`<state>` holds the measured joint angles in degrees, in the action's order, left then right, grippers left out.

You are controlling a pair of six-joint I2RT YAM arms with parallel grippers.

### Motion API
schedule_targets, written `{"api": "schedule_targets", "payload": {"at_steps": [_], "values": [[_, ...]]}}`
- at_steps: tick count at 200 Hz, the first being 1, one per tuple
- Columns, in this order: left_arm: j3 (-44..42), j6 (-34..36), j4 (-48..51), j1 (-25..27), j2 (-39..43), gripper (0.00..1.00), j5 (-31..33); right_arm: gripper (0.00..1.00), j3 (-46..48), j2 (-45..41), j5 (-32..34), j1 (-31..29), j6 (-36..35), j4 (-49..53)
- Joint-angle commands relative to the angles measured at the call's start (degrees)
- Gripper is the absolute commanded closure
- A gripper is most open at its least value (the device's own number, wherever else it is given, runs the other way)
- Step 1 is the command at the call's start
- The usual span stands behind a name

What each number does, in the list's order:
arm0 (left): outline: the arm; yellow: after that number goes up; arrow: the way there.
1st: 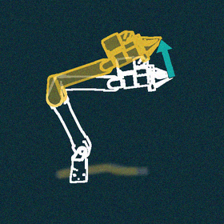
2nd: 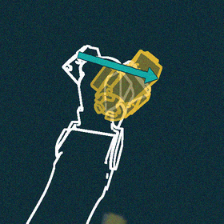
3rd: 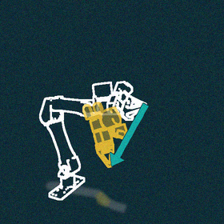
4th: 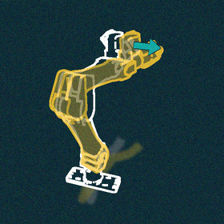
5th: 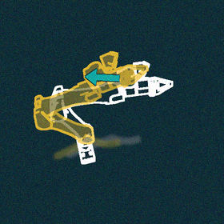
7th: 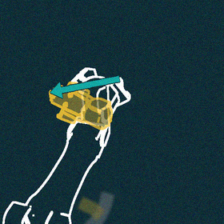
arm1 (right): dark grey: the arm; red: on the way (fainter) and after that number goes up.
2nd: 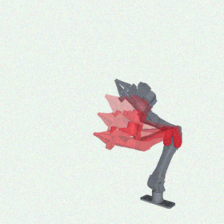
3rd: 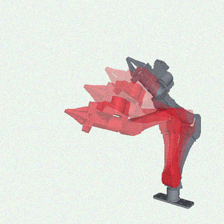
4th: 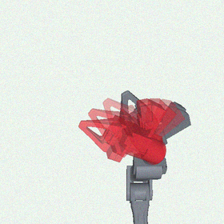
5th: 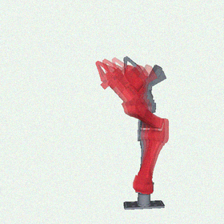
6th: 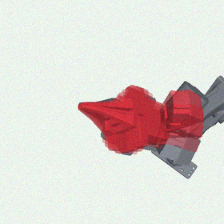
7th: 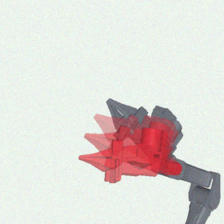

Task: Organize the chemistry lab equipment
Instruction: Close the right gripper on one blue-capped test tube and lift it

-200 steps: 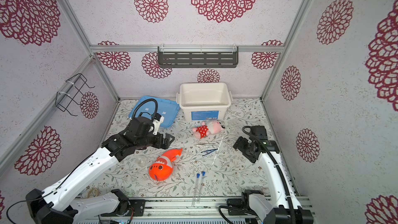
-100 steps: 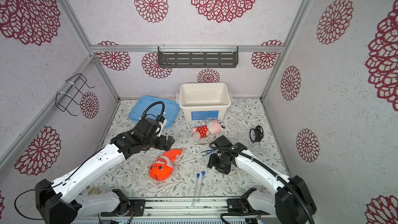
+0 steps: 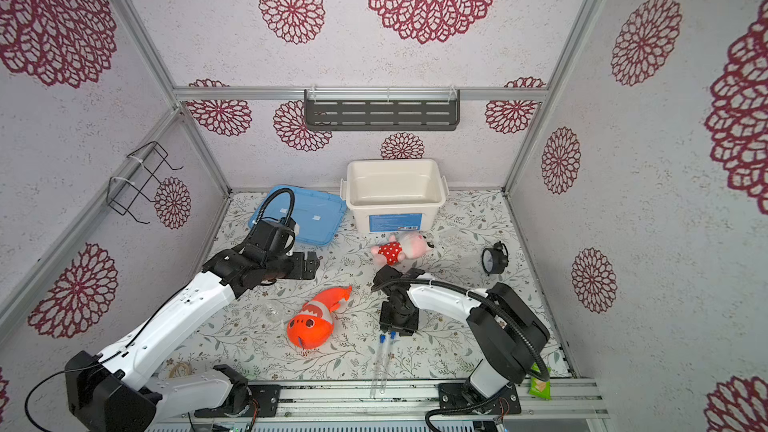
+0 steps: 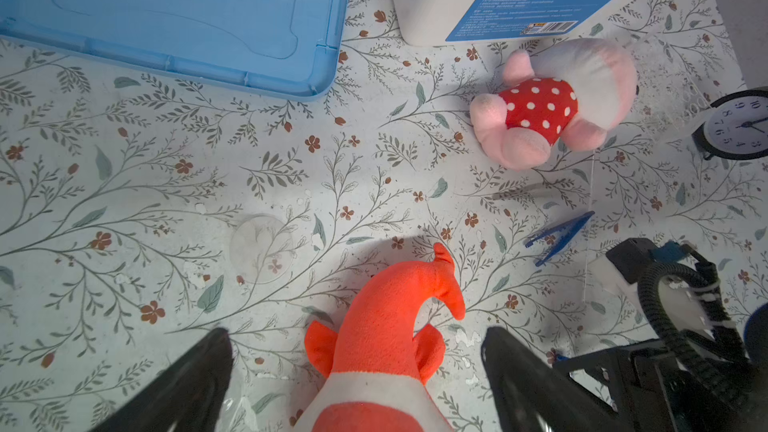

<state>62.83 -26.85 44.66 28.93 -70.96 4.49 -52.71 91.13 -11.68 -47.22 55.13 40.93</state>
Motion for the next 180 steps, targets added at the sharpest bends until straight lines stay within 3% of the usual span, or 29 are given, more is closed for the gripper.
{"api": "schedule_targets", "payload": {"at_steps": [1, 44, 107, 180], "values": [[-0.1, -0.4, 1.0, -0.1, 0.6, 0.03, 1.1, 0.53, -1.7, 0.2, 2.1, -0.5, 2.5, 2.6], [-1.4, -0.3, 1.0, -0.1, 1.4, 0.03, 1.4, 0.57, -1.3, 2.1, 2.2, -1.2, 4.2, 1.3], [-2.5, 0.3, 1.6, -0.1, 1.8, 0.03, 0.7, 0.73, -1.9, 3.5, 4.2, -1.3, 5.4, 2.6], [-3.9, 0.0, 1.5, -0.1, 3.1, 0.02, 0.2, 0.75, 1.1, -2.0, 6.9, -1.6, 8.0, 2.5]]}}
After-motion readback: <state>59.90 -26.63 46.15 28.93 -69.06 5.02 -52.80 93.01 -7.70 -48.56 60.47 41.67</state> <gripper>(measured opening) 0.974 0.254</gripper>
